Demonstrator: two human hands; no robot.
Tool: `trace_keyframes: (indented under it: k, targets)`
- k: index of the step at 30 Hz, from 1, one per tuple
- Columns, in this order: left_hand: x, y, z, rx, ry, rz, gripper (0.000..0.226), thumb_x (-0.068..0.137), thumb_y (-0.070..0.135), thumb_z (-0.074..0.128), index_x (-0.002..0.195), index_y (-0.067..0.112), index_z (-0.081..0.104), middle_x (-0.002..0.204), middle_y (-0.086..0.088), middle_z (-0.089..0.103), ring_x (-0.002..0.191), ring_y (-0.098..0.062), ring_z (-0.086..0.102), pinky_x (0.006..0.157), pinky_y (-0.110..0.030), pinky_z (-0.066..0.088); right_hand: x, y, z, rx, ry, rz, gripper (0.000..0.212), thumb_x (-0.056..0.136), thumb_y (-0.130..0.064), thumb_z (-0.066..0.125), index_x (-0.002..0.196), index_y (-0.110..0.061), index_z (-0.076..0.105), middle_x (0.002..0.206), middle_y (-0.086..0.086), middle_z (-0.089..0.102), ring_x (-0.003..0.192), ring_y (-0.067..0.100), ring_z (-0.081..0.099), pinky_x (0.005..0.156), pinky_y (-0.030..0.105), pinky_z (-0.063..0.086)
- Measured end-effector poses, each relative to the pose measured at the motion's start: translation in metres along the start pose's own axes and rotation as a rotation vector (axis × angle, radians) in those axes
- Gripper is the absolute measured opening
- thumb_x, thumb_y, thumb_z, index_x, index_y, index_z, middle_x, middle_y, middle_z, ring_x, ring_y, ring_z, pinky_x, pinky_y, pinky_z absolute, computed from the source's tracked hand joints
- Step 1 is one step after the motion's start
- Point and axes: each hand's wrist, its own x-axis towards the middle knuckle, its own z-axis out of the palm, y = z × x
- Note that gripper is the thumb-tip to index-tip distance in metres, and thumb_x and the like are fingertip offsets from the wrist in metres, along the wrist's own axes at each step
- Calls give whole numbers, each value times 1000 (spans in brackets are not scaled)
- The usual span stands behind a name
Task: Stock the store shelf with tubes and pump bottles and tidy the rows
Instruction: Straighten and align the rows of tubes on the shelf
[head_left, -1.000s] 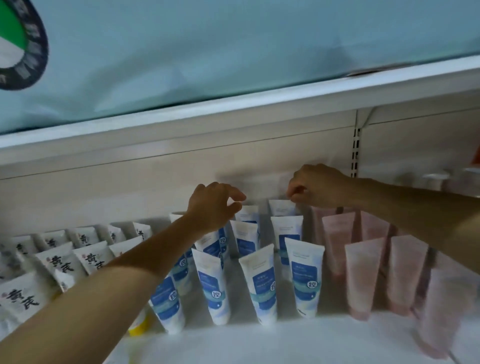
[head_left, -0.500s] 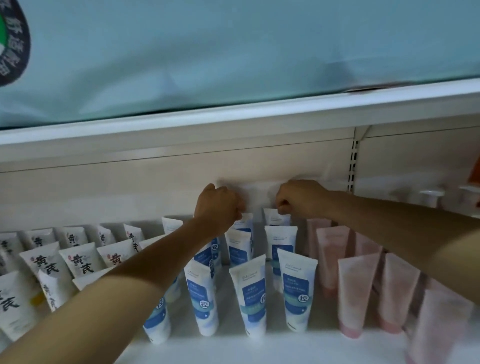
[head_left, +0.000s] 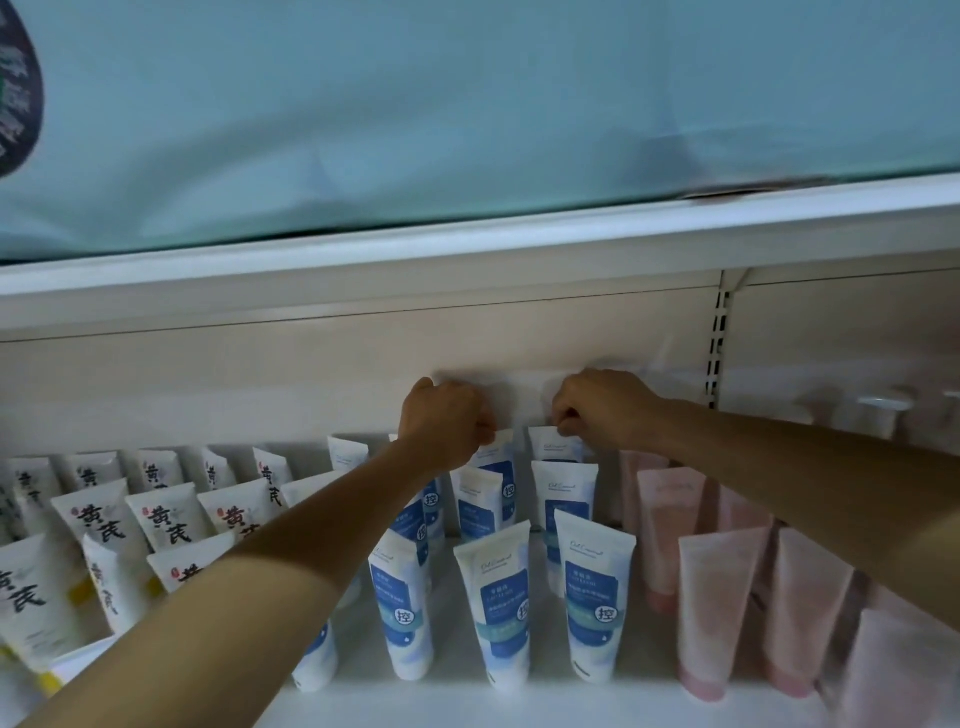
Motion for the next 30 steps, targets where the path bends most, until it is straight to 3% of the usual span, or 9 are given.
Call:
trace_keyframes:
  k: [19,24,30]
  targets:
    - [0,3,-2,4,0,9,18,93,37,57,103,31,71,104,11,66,102,-14,54,96,-34,34,-5,3,-3,-60,8,-26,17,93,-26,60,101,-18,73,100,-1,69,75,10,54,71,24,39]
    - [-1,1,-1,-25,13,9,19,94,30,55,102,31,72,105,12,67,101,-13,54,97,-33,34,-5,4,-2,-51,-8,-14,15,93,-20,59,98,-15,72,97,0,68,67,6,50,57,17,30]
    - [-1,3,-2,-19,51,23,18,95,29,56,102,32,72,105,13,67,101,-13,53,96,-31,32,-7,4,-3,-31,-7,-9,14,92,-18,58,95,-15,72,95,1,68,71,11,53,69,25,41]
